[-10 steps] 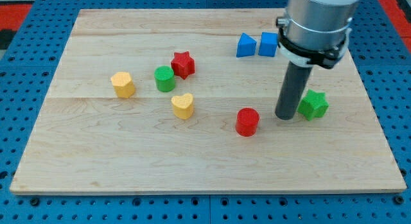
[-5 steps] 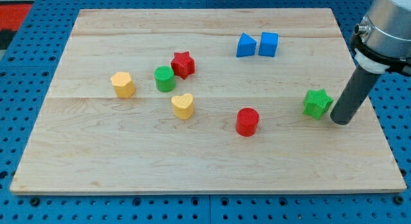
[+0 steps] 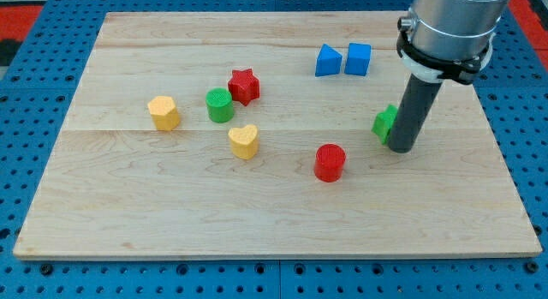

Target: Slide green star to blue cube

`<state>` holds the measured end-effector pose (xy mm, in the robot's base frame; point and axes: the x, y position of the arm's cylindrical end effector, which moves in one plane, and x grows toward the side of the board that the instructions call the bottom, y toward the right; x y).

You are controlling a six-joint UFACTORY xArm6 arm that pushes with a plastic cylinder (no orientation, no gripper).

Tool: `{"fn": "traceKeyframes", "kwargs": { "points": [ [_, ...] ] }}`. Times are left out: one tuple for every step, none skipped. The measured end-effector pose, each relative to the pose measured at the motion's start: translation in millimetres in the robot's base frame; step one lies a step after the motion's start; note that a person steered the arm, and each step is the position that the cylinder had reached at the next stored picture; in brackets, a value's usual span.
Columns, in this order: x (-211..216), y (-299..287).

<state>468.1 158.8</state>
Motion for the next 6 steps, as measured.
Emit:
{"fn": "traceKeyframes", "kwargs": {
  "points": [
    [-16,0],
    [-34,0],
    [-50,0],
    [-64,0],
    [-80,-1],
    [-81,-13]
  ]
}}
